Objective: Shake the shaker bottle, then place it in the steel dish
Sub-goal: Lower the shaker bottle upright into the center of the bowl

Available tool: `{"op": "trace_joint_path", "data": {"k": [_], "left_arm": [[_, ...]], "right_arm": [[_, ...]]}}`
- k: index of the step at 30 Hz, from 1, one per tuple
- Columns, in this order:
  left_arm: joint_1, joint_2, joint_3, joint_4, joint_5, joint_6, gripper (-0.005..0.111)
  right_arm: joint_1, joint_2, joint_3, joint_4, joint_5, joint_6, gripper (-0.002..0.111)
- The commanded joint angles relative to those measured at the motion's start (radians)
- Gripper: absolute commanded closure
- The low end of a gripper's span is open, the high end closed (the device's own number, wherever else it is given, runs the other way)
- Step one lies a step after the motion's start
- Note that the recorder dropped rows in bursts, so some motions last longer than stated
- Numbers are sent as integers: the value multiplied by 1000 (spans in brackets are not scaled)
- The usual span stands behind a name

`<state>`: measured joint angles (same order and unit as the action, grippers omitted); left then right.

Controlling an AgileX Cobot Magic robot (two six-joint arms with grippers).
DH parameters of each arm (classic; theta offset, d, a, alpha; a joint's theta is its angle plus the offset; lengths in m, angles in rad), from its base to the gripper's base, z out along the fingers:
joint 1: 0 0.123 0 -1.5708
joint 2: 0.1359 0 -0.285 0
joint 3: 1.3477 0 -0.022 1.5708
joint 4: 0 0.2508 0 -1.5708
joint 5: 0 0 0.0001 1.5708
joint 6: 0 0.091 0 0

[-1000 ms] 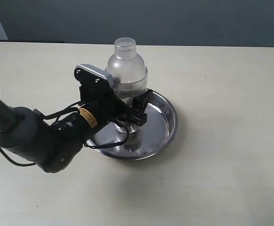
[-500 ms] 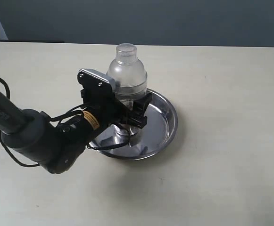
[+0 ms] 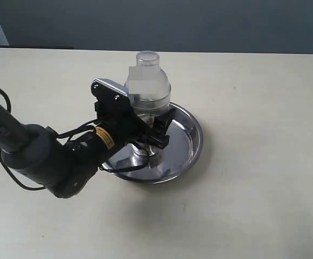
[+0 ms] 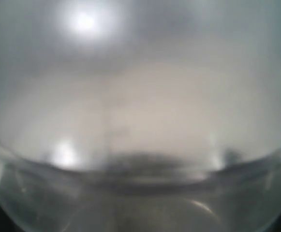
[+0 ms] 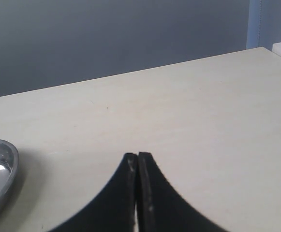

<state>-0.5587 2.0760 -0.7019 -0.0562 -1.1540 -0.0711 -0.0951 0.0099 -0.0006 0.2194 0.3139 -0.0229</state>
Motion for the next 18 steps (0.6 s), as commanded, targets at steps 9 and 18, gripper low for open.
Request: {"op": "trace_joint_path", "data": {"k": [9, 18], "left_arm": [[0, -5, -2, -2, 71, 3, 53], [0, -5, 1, -12, 83, 9, 13]], "right_arm": [[-4, -5, 1, -2, -7, -3, 109], [-4, -5, 1, -2, -7, -3, 109]]}}
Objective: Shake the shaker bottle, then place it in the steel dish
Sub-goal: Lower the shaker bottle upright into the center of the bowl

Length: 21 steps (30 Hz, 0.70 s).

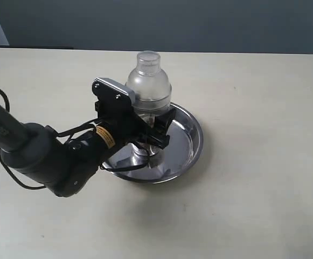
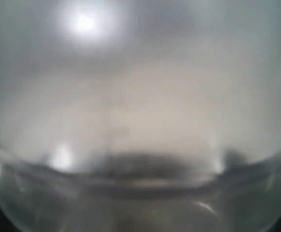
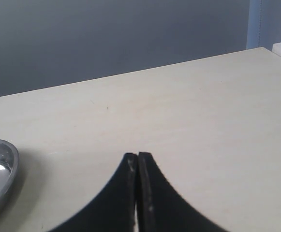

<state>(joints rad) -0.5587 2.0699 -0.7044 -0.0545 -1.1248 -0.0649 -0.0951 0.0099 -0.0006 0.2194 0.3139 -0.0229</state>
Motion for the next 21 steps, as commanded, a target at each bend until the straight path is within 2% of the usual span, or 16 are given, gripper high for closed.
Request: {"op": "trace_joint_path", "data": {"k": [1, 3, 9, 13, 21], "left_arm": [[0, 2, 3, -13, 54, 3, 8], [0, 2, 3, 0, 50, 5, 1], [0, -17, 12, 41, 40, 22, 1], [0, -60, 43, -5, -17, 46, 1], [0, -180, 56, -37, -12, 95, 1]], "right_arm": [[-4, -5, 1, -2, -7, -3, 109], [-4, -5, 1, -2, -7, -3, 109], [-4, -5, 1, -2, -7, -3, 109], [-4, -5, 1, -2, -7, -3, 109], [-4, -5, 1, -2, -7, -3, 109]]}}
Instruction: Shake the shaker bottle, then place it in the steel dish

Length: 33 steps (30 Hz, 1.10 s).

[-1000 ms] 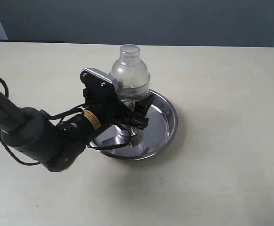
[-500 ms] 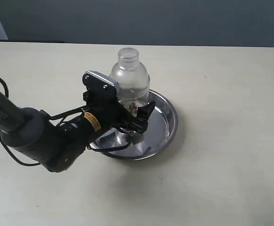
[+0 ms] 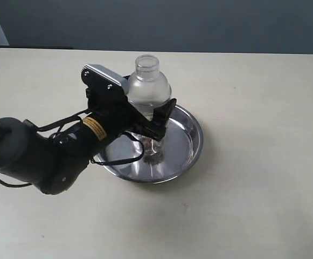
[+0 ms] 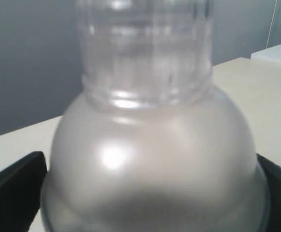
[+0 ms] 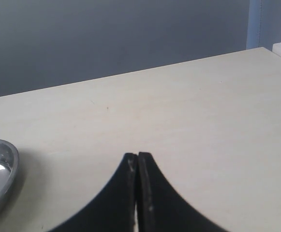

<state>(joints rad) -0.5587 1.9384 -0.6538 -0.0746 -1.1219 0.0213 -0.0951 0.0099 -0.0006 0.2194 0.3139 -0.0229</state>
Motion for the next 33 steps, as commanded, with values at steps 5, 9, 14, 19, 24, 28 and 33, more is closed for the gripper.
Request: {"op": "trace_joint_path", "data": {"k": [5, 9, 14, 19, 24, 28, 33], "left_arm": [[0, -129, 5, -1, -22, 50, 1], [0, -244, 5, -5, 23, 97, 2], [0, -473, 5, -55, 345, 294, 18], [0, -655, 5, -115, 584, 313, 60], [6, -769, 5, -283, 708, 507, 103], [15, -874, 5, -456, 799, 694, 106], [20, -1014, 5, -500, 834, 723, 106]], "right_arm": [[-4, -5, 1, -2, -7, -3, 109], [-4, -5, 1, -2, -7, -3, 109], [-4, -5, 1, -2, -7, -3, 109], [-4, -5, 1, -2, -7, -3, 109], [-4, -5, 1, -2, -7, -3, 109], [-4, -5, 1, -2, -7, -3, 109], [-4, -5, 1, -2, -7, -3, 109]]}}
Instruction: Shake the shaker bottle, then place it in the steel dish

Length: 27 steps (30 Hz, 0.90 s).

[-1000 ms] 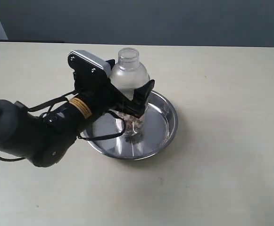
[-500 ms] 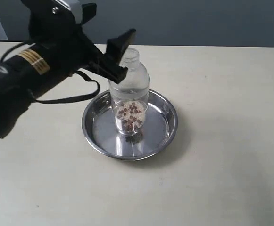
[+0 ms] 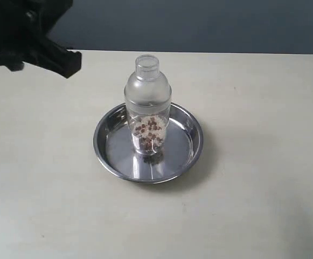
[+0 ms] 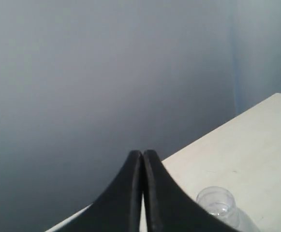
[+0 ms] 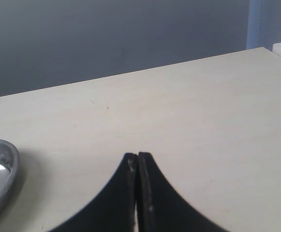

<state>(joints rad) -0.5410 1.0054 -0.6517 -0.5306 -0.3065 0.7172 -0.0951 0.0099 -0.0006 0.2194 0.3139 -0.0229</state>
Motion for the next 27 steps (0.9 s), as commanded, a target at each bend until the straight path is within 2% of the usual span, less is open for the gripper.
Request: {"op": "trace_joint_path", "data": {"k": [1, 6, 8, 10, 11, 12, 13, 16, 18, 20, 24, 27], "left_arm": [[2, -87, 3, -44, 14, 27, 106], [16, -108, 3, -58, 7, 108, 106], [46, -112, 6, -153, 48, 129, 106], [125, -123, 8, -196, 144, 136, 106], [223, -136, 8, -203, 279, 102, 106], [288, -148, 8, -212, 357, 74, 106], [414, -183, 8, -214, 507, 32, 106], [594, -270, 8, -209, 692, 30, 106], [672, -309, 8, -185, 730, 30, 106], [705, -326, 8, -184, 733, 27, 106], [722, -331, 31, -208, 731, 23, 106], [722, -412, 142, -124, 646, -72, 106]], "right_arm": [[-4, -5, 1, -2, -7, -3, 109], [-4, -5, 1, -2, -7, -3, 109], [-4, -5, 1, -2, -7, -3, 109], [-4, -5, 1, -2, -7, -3, 109], [-4, -5, 1, -2, -7, -3, 109], [-4, -5, 1, -2, -7, -3, 109], [-4, -5, 1, -2, -7, -3, 109], [-4, -5, 1, -2, -7, -3, 109], [-4, -5, 1, -2, -7, -3, 109], [-4, -5, 1, -2, -7, -3, 109], [-4, -5, 1, -2, -7, -3, 109], [-4, -5, 1, -2, -7, -3, 109]]}}
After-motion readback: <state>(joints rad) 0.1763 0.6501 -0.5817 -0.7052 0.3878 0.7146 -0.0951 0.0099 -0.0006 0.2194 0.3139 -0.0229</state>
